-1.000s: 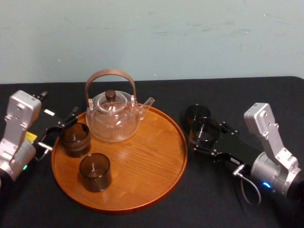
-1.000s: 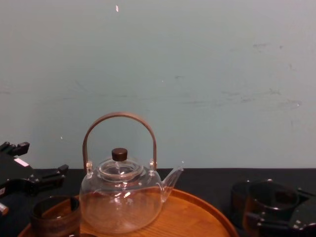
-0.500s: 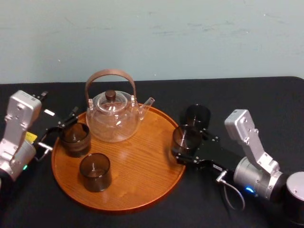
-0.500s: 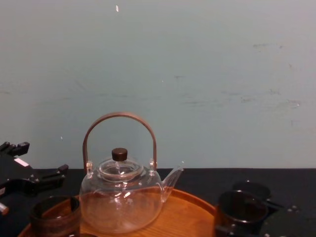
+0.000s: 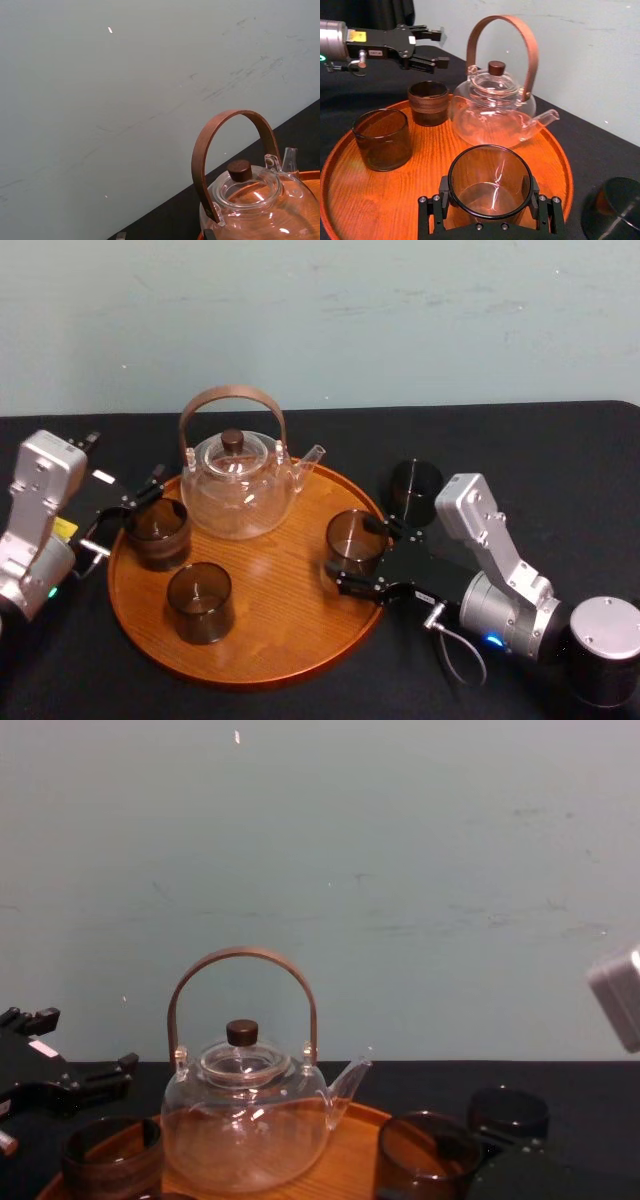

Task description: Pick up the glass from the table and place it on the tray.

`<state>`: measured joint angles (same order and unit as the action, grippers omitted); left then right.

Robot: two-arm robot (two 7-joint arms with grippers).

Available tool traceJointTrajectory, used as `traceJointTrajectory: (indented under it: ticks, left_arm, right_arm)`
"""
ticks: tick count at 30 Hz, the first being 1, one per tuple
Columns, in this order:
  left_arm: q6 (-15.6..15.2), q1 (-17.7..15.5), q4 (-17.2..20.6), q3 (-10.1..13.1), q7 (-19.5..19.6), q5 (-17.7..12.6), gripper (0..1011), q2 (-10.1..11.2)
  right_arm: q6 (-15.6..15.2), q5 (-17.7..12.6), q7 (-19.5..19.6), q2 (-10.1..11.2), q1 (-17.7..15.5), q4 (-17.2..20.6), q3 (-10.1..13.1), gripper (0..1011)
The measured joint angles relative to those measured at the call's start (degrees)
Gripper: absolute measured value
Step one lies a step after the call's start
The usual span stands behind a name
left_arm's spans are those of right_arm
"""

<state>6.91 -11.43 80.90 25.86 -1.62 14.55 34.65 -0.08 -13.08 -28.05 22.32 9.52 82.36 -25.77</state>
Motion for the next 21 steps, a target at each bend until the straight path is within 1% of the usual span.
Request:
traceJointTrajectory:
  ticks: [8, 21]
  left_arm:
    - [0.0, 0.0, 0.0, 0.0, 0.0, 0.0, 1001, 0.0]
    - [0.0, 0.0, 0.0, 0.0, 0.0, 0.0, 1001, 0.0]
  right_arm:
    - [-0.08, 0.5, -0.64, -0.6, 1.18, -0.68, -1.88, 905]
    - [-0.17, 0.84, -1.58, -1.56, 2.63, -2.08, -4.24, 905]
